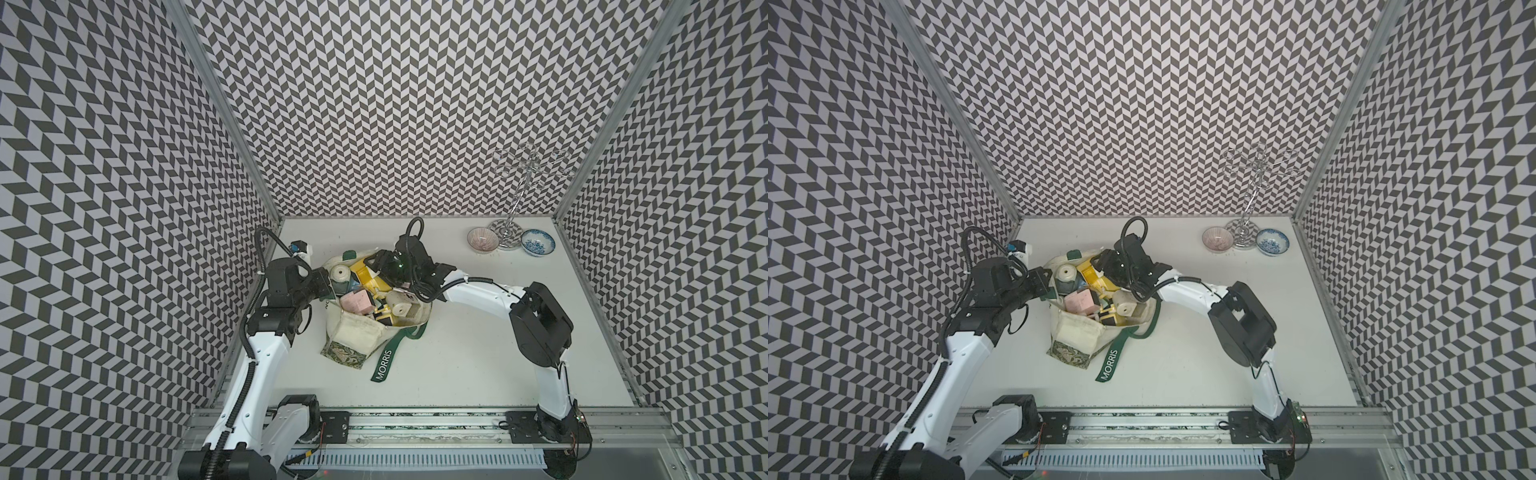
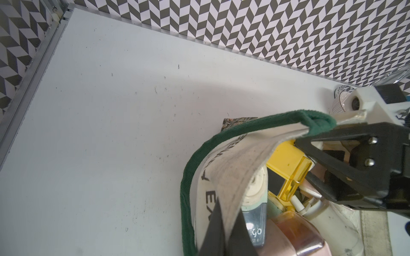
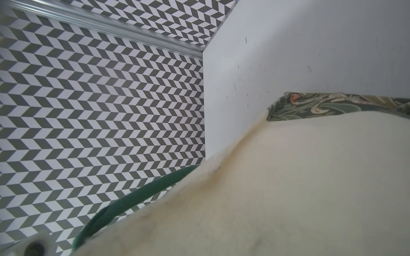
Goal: Take out the pencil sharpeners from the tote bags
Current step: Pick up the pencil sharpener from the canvas bag.
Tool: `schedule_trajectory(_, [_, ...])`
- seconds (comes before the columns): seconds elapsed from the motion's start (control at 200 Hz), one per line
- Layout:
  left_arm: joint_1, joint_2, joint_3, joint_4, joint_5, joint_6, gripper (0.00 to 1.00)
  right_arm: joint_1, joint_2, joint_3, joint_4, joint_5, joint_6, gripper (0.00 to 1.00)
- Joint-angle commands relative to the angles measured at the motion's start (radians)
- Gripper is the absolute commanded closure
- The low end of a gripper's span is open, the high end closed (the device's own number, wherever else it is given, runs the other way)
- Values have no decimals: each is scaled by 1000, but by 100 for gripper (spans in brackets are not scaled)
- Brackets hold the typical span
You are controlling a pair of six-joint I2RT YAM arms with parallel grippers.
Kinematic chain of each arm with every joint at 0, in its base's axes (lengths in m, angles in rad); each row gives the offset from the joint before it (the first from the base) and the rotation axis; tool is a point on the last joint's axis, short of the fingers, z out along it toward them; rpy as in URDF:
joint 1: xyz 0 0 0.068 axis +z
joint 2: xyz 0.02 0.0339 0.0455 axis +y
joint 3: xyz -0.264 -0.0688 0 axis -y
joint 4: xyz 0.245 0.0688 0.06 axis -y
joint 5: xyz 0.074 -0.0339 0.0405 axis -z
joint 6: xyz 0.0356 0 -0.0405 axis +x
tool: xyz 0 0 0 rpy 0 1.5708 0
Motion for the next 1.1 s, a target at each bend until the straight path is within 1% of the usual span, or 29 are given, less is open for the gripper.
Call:
schedule_trajectory(0.0, [-7,-28,2,40,-10,12,100,-4,30,10,69,-35,-53,47])
schedule_trajectory(0.175, [-8,-30,4,38,-14,14,100,-3,0,12,74,-66,-131,57])
schedule_trajectory(0.386, [-10,-31,3,37,-18,13,100,0,-60,-1,51,-68,-279,62])
schedule_trajectory(0.666, [-9,-33,3,36,-24,14,100,9,-154,-73,29,-14,-500,64])
schedule_trajectory(0.816, [-10,-31,2,35,-25,13,100,27,-219,-120,22,72,-651,64])
schedule_trajectory(0.926, [-10,-31,2,35,-28,14,100,38,-286,-164,51,110,-784,64])
schedule_trajectory(1.097, [-10,-29,5,34,-36,13,100,40,-399,-242,121,169,-940,66])
